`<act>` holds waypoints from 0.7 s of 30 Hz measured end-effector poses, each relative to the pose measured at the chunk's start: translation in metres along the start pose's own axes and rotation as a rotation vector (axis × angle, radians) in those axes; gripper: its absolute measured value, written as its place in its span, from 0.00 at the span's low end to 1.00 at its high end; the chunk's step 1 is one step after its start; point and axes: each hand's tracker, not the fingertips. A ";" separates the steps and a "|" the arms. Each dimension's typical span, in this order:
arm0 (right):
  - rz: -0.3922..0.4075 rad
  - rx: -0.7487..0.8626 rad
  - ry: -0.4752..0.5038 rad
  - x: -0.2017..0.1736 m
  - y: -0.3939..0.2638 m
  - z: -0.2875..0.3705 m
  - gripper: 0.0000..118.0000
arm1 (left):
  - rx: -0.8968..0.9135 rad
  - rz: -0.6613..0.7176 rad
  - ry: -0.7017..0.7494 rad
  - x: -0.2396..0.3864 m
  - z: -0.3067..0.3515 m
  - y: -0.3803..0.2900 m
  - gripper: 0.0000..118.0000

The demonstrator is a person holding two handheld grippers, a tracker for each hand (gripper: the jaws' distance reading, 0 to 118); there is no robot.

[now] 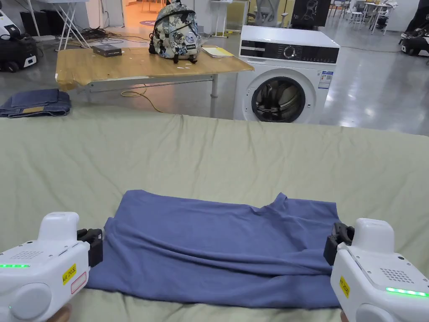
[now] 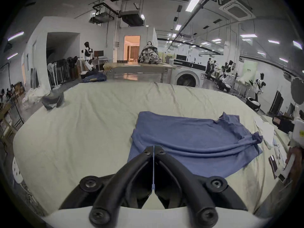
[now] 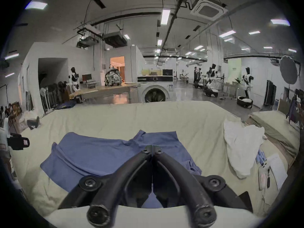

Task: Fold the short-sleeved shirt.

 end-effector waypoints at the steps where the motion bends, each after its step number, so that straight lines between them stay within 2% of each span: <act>1: 0.003 -0.001 0.004 -0.001 0.000 0.002 0.00 | -0.012 0.002 0.003 0.001 0.002 -0.002 0.00; 5: 0.040 -0.006 0.004 -0.005 -0.003 0.005 0.00 | -0.144 0.011 0.002 -0.016 -0.014 -0.003 0.00; 13: 0.054 -0.047 -0.010 0.004 -0.010 0.005 0.00 | -0.471 0.098 -0.066 -0.061 -0.091 -0.003 0.02; 14: 0.056 -0.055 -0.011 0.005 -0.011 0.004 0.00 | -0.500 0.092 -0.057 -0.063 -0.098 -0.003 0.12; 15: 0.061 -0.064 -0.016 0.006 -0.014 0.004 0.00 | -0.536 0.078 -0.037 -0.065 -0.107 -0.003 0.27; 16: 0.069 -0.072 -0.022 0.008 -0.016 0.003 0.00 | -0.562 0.072 -0.018 -0.059 -0.106 -0.004 0.51; 17: 0.072 -0.076 -0.025 0.009 -0.017 0.004 0.00 | -0.569 0.073 -0.001 -0.050 -0.101 -0.006 0.64; 18: 0.072 -0.079 -0.028 0.011 -0.018 0.004 0.00 | -0.582 0.072 0.010 -0.049 -0.105 -0.007 0.67; 21: 0.072 -0.097 -0.037 0.014 -0.022 0.004 0.00 | -0.644 0.075 0.033 -0.038 -0.106 -0.015 0.67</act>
